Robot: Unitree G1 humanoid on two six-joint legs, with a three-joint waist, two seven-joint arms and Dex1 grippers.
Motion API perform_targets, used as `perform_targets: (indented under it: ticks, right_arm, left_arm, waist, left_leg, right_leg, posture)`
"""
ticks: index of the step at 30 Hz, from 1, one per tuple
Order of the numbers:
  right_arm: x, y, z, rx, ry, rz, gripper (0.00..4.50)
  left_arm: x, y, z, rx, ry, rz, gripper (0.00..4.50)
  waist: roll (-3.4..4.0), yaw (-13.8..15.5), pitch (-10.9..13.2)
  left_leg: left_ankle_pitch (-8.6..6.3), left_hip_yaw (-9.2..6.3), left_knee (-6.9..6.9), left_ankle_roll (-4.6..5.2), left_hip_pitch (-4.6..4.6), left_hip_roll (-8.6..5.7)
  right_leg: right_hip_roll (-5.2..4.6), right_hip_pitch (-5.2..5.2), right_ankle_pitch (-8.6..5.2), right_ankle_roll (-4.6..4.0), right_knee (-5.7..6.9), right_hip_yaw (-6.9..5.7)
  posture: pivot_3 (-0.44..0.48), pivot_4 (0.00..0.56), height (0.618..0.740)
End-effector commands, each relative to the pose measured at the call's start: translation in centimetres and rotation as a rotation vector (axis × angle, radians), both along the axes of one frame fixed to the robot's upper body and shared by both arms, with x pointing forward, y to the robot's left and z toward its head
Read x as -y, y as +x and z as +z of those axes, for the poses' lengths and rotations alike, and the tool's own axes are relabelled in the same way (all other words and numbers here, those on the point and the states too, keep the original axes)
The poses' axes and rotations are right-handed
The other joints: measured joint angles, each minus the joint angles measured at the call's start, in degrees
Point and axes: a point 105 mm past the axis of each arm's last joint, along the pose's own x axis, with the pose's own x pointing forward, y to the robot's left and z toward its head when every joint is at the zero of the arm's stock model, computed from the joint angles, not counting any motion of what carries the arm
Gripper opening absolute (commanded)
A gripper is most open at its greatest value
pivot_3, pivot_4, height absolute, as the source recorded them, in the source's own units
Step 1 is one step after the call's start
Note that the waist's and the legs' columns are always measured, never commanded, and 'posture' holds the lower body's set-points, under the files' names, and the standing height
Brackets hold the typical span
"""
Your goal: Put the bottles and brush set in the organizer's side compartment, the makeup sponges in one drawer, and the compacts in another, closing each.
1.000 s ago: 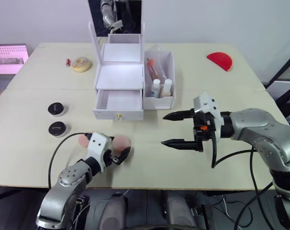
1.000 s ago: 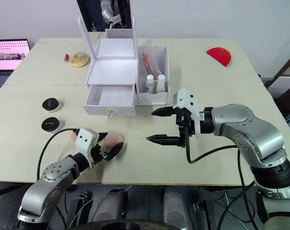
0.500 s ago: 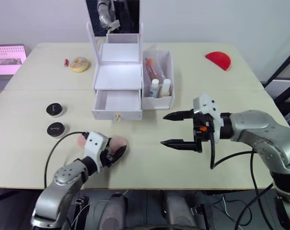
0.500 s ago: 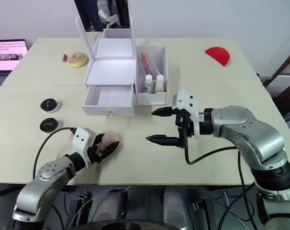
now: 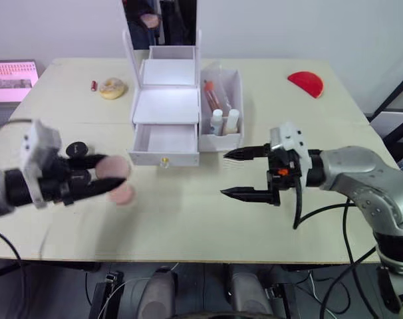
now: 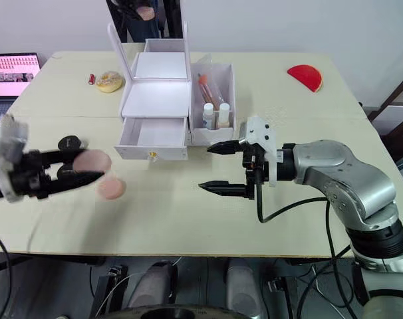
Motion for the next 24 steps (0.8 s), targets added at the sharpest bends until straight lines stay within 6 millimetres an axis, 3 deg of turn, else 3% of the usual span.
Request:
perform_targets:
  ticks: [1,7,11,18,24]
  right_arm:
    - [-0.7,-0.4,1.3,0.044,0.016,0.043,4.5]
    - [-1.5,0.0,2.2,0.059,0.023,0.04,4.5]
    - [-1.6,0.6,3.1,0.079,0.035,0.013,4.5]
    - [-1.9,1.1,5.6,0.098,0.177,0.002,4.5]
    - [-1.9,1.4,6.0,0.107,0.239,-0.011,4.5]
  left_arm:
    - [-0.2,2.6,0.7,0.053,0.015,-0.012,2.67]
    - [0.4,7.0,-0.6,0.068,0.008,-0.034,2.67]
    - [1.0,8.8,-1.1,0.078,0.012,-0.053,2.67]
    - [2.0,9.5,-0.9,0.075,-0.01,-0.103,2.67]
    - [2.4,9.5,-1.2,0.055,-0.014,-0.123,2.67]
  waist:
    - [-0.02,-0.2,0.0]
    - [-0.01,-0.6,0.0]
    - [-0.05,-0.4,0.0]
    - [-0.05,-0.5,0.0]
    - [-0.05,-0.5,0.0]
  left_leg:
    - [0.0,0.0,0.0,0.0,0.0,0.0]
    - [0.0,0.02,-0.06,0.01,-0.01,0.0]
    - [0.0,0.01,-0.03,0.01,-0.02,0.01]
    - [0.0,0.0,-0.03,0.01,-0.04,0.01]
    - [0.0,-0.01,-0.01,0.02,-0.02,0.01]
  right_leg:
    - [0.02,0.01,0.01,0.0,0.0,0.0]
    - [0.03,-0.02,0.02,0.06,-0.06,0.02]
    - [0.06,-0.05,0.02,0.06,0.01,0.02]
    - [0.06,-0.05,0.11,0.26,0.02,0.02]
    - [0.05,-0.05,0.11,0.28,0.08,0.02]
  posture:
    - [0.0,0.15,0.739]
    - [0.0,0.15,0.739]
    - [0.0,0.15,0.739]
    - [0.0,0.15,0.739]
    - [0.0,0.15,0.739]
